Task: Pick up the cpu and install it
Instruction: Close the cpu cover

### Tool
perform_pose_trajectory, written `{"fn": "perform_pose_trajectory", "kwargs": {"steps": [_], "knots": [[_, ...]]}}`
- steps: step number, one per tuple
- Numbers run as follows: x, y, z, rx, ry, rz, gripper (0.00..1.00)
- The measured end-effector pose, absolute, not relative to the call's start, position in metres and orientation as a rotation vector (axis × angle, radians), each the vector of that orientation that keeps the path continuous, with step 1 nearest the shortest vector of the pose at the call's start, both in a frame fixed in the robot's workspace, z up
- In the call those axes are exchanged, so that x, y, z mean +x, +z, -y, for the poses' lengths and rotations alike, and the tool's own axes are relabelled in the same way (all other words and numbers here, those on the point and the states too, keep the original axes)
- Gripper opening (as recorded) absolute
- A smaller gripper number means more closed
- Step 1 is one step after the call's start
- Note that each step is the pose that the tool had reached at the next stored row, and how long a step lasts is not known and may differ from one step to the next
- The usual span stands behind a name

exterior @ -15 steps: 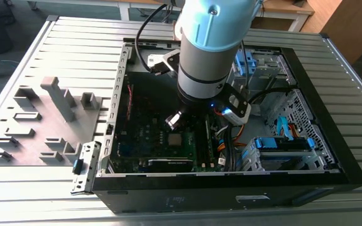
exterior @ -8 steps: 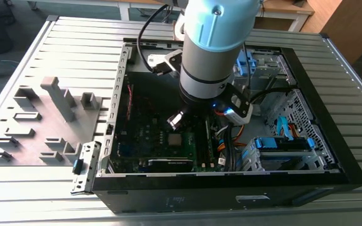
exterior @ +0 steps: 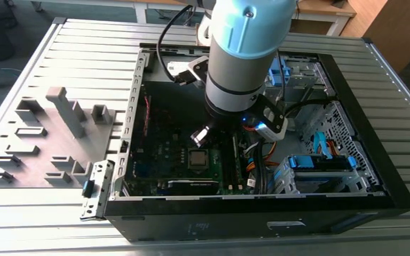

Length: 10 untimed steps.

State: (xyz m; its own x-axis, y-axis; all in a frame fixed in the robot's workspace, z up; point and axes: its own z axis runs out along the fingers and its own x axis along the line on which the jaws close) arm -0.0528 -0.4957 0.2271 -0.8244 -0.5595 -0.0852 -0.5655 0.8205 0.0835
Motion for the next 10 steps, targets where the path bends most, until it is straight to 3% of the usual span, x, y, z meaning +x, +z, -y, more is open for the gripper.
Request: {"fn": "perform_pose_trajectory", "kwargs": {"steps": [10], "knots": [[-0.0528,0.2271,0.4939,-0.91,0.16,-2.943,0.11]]}}
